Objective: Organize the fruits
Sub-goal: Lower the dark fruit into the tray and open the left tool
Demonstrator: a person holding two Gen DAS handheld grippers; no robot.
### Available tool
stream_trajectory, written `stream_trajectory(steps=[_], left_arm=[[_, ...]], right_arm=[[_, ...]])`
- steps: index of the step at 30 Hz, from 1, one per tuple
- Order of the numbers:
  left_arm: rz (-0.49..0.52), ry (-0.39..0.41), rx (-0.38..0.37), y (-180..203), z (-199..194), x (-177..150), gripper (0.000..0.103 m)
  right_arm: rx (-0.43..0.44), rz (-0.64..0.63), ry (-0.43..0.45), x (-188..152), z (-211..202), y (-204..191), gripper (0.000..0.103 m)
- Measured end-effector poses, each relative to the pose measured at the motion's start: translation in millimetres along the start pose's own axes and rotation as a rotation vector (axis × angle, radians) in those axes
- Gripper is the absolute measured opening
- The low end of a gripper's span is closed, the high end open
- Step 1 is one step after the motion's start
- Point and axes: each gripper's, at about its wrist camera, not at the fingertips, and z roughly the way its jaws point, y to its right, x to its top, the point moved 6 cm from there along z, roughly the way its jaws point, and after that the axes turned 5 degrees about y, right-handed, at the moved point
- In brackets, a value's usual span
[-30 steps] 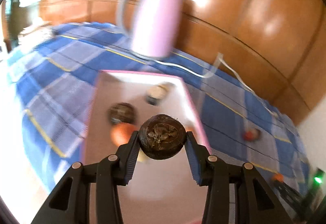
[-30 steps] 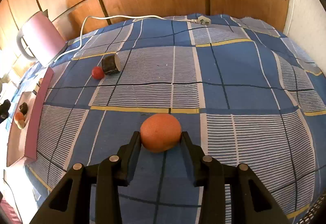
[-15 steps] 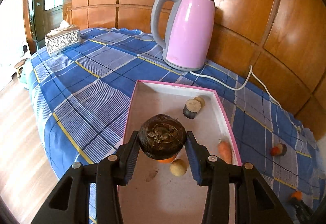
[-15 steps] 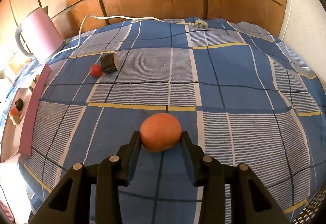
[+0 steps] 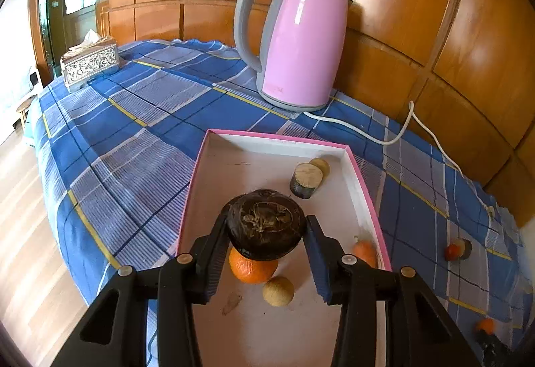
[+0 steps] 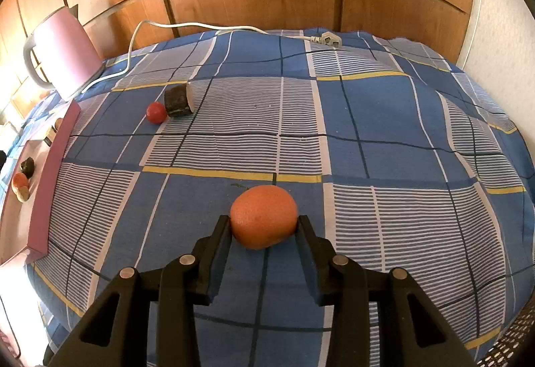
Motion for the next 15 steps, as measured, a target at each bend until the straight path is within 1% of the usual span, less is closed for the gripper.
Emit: stream_trajectory(steps=[8,11,14,15], left_arm=[[-0.015,-0.007,0.017,0.4,29.7,19.3,0.046],[-0.038,-0.01,0.018,-2.6,34.4,25.9,0.053],[-0.046,0.022,0.023,-7.7,26.5,28.1,0.063],[-0.046,0.024,0.024,-9.1,24.6,27.0,0.065]], right_arm=[[0.0,0.0,0.0,0.0,0.5,-0.3,0.039],[0.0,0.0,-0.001,-0.3,0.5,-0.3,0.039],[0.0,-0.001,0.0,-0.4,0.7,-0.4,0.039],[0.001,-0.001,0.0,-0.3,0.7,-0.4,0.039]])
